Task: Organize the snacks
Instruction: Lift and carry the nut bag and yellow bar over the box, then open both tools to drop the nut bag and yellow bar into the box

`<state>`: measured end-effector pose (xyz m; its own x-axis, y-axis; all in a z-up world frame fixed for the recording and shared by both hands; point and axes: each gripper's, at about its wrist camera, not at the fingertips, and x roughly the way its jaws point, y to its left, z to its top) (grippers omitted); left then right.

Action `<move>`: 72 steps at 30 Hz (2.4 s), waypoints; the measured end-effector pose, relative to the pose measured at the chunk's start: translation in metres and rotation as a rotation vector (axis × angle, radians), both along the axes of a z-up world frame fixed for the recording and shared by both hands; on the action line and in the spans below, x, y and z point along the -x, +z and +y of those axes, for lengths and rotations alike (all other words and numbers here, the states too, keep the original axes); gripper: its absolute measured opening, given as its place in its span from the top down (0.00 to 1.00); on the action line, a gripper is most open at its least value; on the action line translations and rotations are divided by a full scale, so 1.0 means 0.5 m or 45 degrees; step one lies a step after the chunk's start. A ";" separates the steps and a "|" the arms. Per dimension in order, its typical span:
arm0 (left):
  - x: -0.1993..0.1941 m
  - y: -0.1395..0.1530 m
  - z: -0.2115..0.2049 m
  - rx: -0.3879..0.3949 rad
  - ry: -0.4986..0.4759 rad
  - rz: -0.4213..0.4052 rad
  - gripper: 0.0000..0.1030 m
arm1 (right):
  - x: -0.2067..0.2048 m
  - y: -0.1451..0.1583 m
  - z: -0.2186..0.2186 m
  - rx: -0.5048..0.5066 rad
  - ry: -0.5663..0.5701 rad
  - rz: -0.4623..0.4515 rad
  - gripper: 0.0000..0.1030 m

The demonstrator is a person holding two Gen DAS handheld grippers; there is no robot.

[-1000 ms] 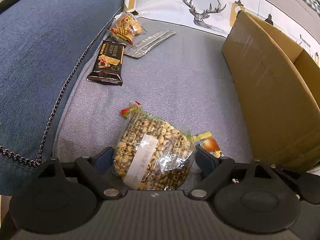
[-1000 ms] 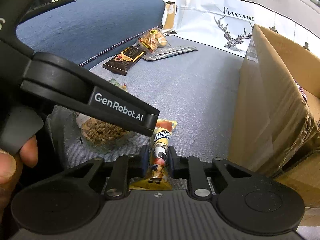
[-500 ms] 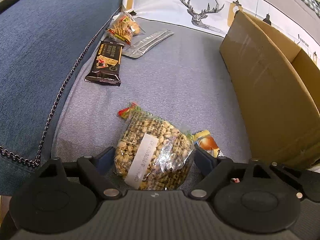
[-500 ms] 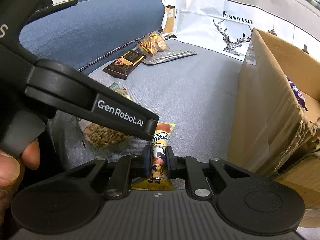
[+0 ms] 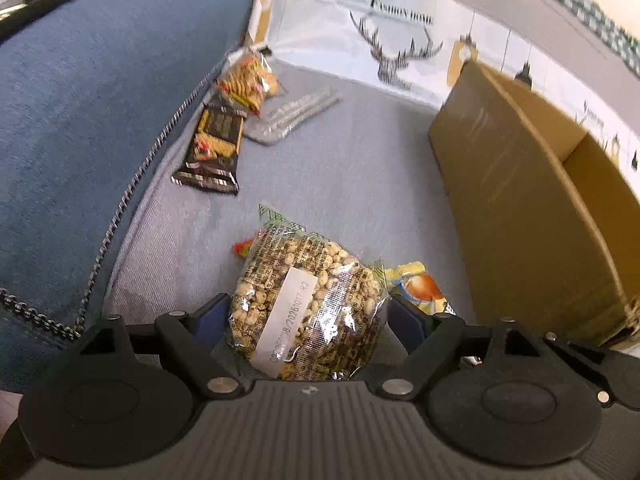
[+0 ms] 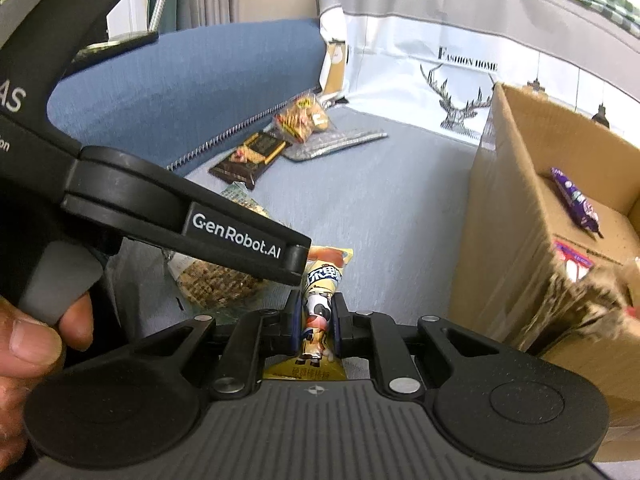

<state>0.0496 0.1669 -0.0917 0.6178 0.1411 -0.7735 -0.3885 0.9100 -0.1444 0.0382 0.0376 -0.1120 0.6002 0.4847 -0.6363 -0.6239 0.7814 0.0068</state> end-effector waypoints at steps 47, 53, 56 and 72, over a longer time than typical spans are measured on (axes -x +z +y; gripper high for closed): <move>-0.141 0.266 -0.244 -0.047 -0.103 -0.443 0.15 | -0.139 0.206 -0.262 -0.543 -0.459 -0.239 0.86; -0.196 0.261 -0.314 -0.028 -0.181 -0.436 0.15 | -0.152 0.196 -0.326 -0.575 -0.574 -0.243 0.86; -0.212 0.263 -0.337 -0.028 -0.207 -0.435 0.15 | -0.158 0.192 -0.349 -0.588 -0.611 -0.242 0.86; -0.216 0.263 -0.358 -0.021 -0.260 -0.406 0.14 | -0.168 0.181 -0.371 -0.517 -0.694 -0.224 0.53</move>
<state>0.1574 -0.0120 0.0397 0.8439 0.0013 -0.5366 -0.1370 0.9674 -0.2132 0.1224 -0.1481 -0.0216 0.9028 0.2638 -0.3396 -0.1622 0.9403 0.2992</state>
